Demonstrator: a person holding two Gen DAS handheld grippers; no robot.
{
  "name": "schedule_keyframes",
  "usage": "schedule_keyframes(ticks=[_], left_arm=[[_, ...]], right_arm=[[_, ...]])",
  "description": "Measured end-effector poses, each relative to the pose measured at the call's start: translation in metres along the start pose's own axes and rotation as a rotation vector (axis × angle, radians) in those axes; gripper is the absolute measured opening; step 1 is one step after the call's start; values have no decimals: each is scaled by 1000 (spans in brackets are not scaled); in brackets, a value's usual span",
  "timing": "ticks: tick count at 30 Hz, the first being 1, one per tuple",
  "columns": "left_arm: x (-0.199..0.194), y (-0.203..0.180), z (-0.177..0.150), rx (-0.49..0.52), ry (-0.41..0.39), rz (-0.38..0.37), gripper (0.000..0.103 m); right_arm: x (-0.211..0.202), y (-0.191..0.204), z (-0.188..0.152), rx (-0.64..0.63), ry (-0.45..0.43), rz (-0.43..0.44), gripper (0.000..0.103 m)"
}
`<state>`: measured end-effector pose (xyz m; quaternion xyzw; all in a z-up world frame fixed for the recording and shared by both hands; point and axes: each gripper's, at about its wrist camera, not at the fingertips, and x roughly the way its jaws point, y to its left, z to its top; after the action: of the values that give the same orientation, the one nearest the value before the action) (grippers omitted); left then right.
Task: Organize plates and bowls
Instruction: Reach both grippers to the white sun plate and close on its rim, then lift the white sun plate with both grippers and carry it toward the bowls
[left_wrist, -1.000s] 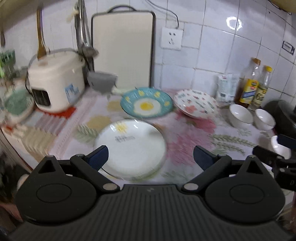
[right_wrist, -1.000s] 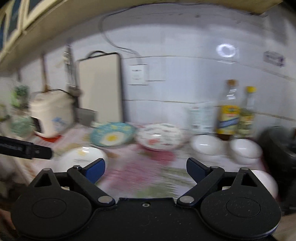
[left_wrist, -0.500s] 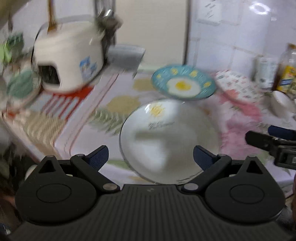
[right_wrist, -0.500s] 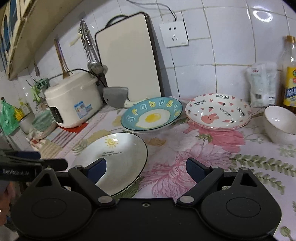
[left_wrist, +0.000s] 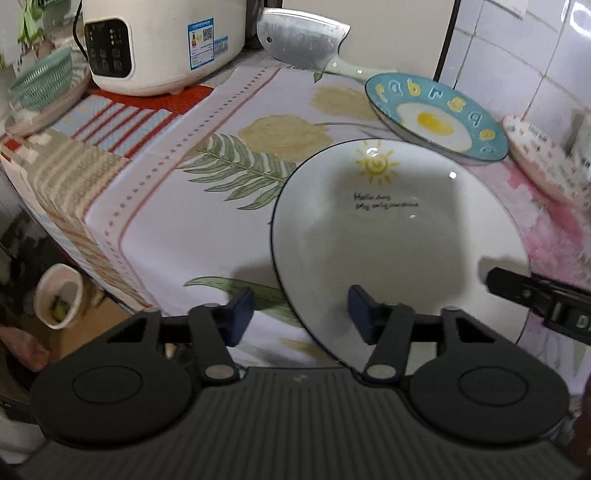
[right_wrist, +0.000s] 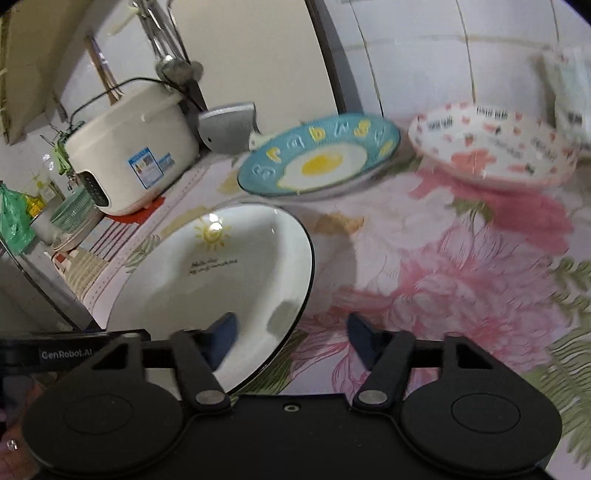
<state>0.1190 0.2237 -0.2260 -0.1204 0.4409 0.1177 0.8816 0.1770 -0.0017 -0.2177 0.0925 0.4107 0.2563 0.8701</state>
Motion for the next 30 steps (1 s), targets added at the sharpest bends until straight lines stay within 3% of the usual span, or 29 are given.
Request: schedule_keyframes(ticks=[2,4,6,12,16,19,30], left_arm=[[0,-1,1,-13,7,-34,34],[0,-2,2,-28,15,-33,33],[1,-1,3,-47,17,-38,33],[1,-2,1,-88,0,-40,33],[-5,-7,6,-19,-2,-78,33],[-16,-22,4,69,-18,-80,33],[-53,-85,-6,166,-26,-157,33]], right_arm=[[2,2,2,6,3,18,49],[6,1,3,25,18,38,29],[10,0,2,34,16,18,22],[13,-3,0,53,-4,31,22],[2,8,3,-40,-22,-19,24],[-8,-4,7,17,-9,-3,24],[-79,-44,-3,23,-59,-55,24]])
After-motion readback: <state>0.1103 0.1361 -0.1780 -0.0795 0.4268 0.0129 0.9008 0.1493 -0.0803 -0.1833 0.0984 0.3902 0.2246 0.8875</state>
